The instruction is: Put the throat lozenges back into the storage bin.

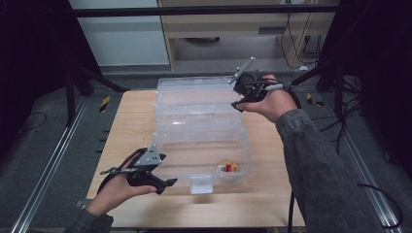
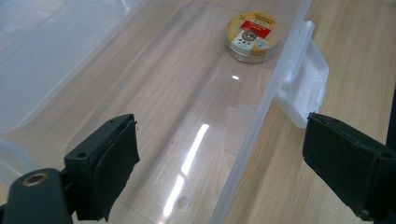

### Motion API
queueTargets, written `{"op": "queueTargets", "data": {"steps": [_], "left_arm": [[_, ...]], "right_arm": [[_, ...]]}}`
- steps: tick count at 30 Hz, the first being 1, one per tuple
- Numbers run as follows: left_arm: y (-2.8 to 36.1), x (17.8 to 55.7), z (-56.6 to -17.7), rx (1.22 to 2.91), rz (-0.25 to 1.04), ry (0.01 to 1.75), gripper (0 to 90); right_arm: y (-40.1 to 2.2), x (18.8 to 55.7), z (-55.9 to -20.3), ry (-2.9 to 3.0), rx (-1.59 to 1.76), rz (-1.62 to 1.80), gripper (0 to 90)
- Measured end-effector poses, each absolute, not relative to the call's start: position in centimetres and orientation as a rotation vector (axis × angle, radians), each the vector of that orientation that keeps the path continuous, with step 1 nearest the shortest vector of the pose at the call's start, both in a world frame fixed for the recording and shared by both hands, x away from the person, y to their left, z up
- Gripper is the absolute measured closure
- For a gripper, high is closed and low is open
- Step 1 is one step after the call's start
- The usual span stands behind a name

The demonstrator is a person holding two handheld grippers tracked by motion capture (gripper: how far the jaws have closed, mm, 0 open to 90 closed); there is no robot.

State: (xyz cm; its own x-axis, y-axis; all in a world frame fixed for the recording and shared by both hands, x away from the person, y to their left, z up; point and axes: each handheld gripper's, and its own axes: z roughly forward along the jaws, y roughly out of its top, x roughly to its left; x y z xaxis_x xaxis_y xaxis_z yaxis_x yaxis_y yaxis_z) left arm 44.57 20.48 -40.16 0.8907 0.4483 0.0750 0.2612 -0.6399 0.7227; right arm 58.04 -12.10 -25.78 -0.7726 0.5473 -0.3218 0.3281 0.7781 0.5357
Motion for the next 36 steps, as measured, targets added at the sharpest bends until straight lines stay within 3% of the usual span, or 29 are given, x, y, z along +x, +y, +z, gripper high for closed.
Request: {"op": "queueTargets", "data": {"steps": [20,36], "left_arm": [[20.1,44.8,-41.5,2.348,0.283,0.498,26.0],[19.6,44.8,-42.0,2.402,0.276,0.474,41.5]], "right_arm": [[-9.0,59.5,-28.3,2.586,0.563,0.563,49.5],[-7.9,60.8,-30.6,2.633,0.527,0.497,59.4]]}}
